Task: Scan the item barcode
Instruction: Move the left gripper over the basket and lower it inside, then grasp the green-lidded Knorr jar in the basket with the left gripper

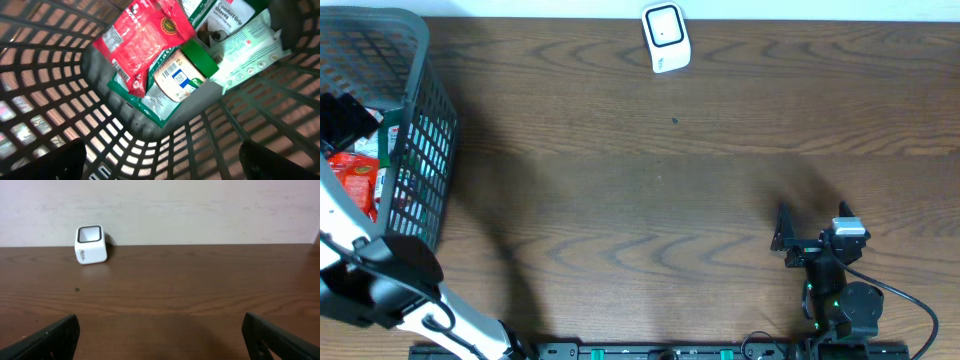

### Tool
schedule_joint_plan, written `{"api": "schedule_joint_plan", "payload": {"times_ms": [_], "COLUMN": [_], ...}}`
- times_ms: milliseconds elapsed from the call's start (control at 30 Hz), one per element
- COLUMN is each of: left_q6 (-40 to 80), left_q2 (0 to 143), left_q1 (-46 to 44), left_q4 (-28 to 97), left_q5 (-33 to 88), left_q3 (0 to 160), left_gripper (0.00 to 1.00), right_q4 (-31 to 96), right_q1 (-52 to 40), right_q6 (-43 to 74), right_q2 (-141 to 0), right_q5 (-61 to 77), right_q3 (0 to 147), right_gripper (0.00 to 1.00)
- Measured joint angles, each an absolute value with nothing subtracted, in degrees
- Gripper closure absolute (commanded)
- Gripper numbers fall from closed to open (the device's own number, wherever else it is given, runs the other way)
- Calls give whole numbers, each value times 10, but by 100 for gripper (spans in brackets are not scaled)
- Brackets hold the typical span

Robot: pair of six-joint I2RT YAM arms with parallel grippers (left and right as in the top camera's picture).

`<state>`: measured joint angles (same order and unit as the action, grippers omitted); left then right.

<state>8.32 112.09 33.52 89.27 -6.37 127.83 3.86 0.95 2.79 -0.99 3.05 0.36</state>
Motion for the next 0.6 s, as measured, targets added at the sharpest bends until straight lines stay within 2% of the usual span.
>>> {"api": "schedule_joint_plan", "payload": {"times_ms": [600], "left_q6": [14], "left_q2": [1257], "left_q1": [336], "left_q4": [863], "left_q5": [-34], "left_q3": [1278], "left_gripper": [2], "right_q4": [39], "right_q1": [10], "right_q6": [28], "right_q2": [-10], "right_q5": [30], "right_q3": [4], "right_gripper": [1]}}
